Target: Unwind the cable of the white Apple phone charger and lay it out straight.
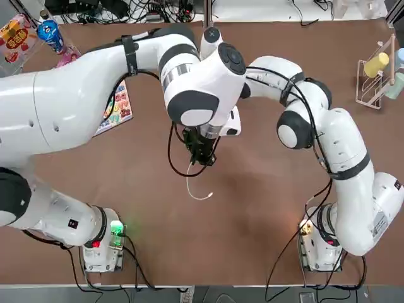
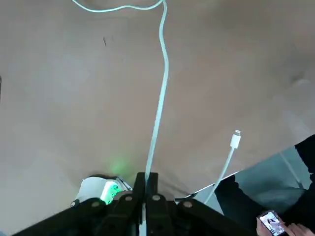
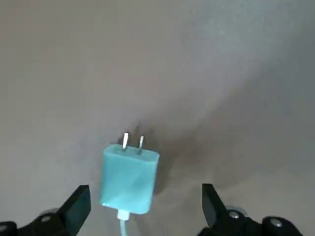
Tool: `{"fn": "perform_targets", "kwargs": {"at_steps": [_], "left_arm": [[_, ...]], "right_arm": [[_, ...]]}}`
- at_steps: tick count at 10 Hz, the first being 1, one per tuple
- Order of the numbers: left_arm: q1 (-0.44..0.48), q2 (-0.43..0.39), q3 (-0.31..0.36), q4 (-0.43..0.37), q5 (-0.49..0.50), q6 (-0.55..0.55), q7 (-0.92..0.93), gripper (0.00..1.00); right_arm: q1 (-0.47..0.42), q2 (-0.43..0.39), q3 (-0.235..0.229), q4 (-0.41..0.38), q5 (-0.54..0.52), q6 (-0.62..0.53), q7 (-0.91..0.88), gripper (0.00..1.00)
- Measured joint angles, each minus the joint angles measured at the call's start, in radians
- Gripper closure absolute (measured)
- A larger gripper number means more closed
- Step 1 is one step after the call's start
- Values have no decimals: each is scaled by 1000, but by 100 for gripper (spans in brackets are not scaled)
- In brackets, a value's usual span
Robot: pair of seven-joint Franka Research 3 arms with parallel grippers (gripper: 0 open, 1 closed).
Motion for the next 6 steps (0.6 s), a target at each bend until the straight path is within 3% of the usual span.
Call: {"fn": "perform_targets", "kwargs": {"at_steps": [6], "left_arm": [[0,0,0,0,0,-2,0,96]], "right_arm": [[0,2,-5,7,0,0,0,0]]}}
